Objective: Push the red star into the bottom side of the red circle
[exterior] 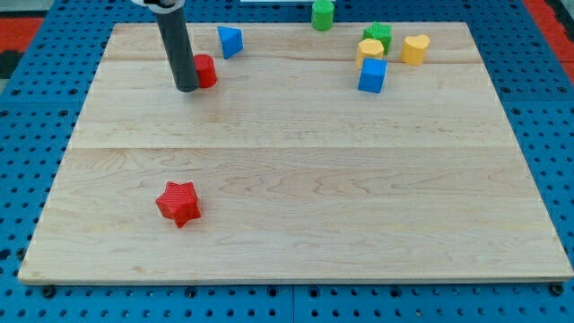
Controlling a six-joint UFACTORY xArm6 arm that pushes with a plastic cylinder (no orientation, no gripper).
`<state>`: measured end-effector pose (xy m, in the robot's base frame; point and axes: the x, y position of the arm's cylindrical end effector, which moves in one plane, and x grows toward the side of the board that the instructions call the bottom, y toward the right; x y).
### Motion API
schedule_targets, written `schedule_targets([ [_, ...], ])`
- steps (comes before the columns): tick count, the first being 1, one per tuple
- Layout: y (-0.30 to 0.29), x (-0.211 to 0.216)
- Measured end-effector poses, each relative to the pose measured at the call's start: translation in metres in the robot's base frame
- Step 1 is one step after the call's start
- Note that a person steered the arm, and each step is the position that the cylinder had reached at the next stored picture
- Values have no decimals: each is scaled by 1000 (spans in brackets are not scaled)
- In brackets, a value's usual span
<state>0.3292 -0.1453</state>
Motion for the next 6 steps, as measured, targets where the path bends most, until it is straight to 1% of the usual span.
schedule_targets([
  [1,12,-6],
  [2,20,-24],
  [3,27,22],
  [4,85,143],
  [5,102,245],
  [6,33,277],
])
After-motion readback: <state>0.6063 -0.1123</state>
